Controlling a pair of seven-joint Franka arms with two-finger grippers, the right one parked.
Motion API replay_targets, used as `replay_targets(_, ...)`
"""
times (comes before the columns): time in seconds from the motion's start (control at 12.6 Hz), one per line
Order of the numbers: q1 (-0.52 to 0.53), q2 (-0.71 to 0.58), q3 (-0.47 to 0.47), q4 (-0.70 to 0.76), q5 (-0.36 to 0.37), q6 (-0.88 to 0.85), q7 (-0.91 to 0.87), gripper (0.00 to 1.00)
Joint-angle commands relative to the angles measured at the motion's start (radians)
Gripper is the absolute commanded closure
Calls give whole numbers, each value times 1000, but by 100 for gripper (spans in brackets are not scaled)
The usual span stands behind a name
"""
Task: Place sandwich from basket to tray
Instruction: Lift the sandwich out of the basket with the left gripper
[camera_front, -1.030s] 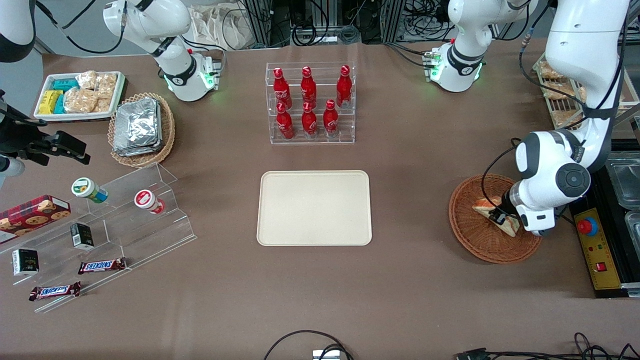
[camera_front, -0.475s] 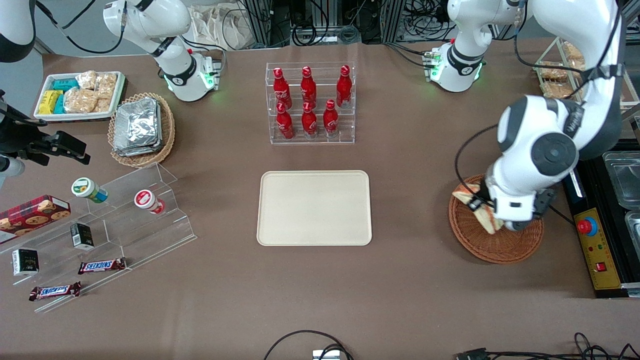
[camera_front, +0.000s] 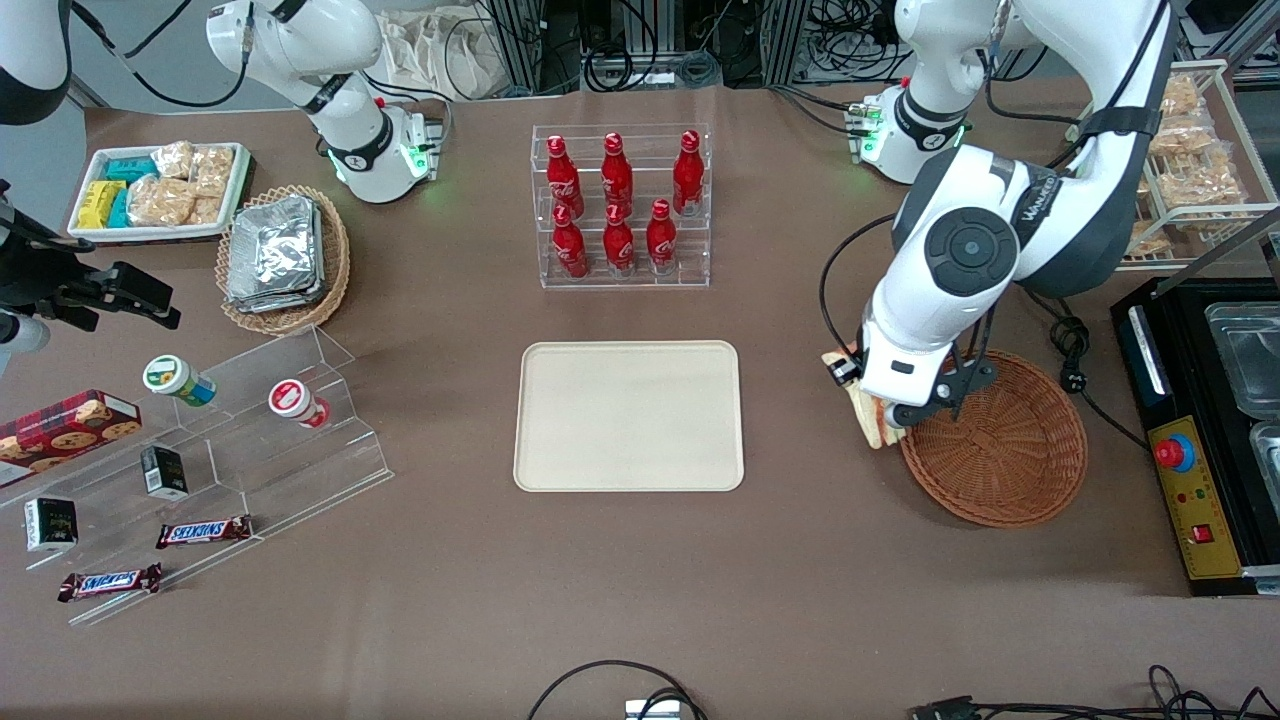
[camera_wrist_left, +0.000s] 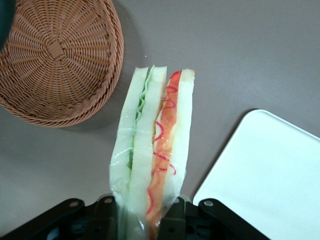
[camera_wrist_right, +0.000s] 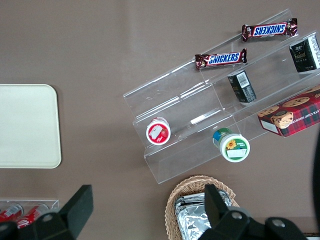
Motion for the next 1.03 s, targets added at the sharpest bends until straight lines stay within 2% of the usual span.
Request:
replay_targets(0.0, 1, 10, -5, 24, 27, -17, 8, 100)
replay_targets(0.24, 0, 26, -33, 31, 32, -11, 14, 100)
replay_targets(0.71, 43, 7, -28, 34, 29, -57, 82, 100)
replay_targets(0.95, -40, 47, -37, 31, 33, 47, 62, 100)
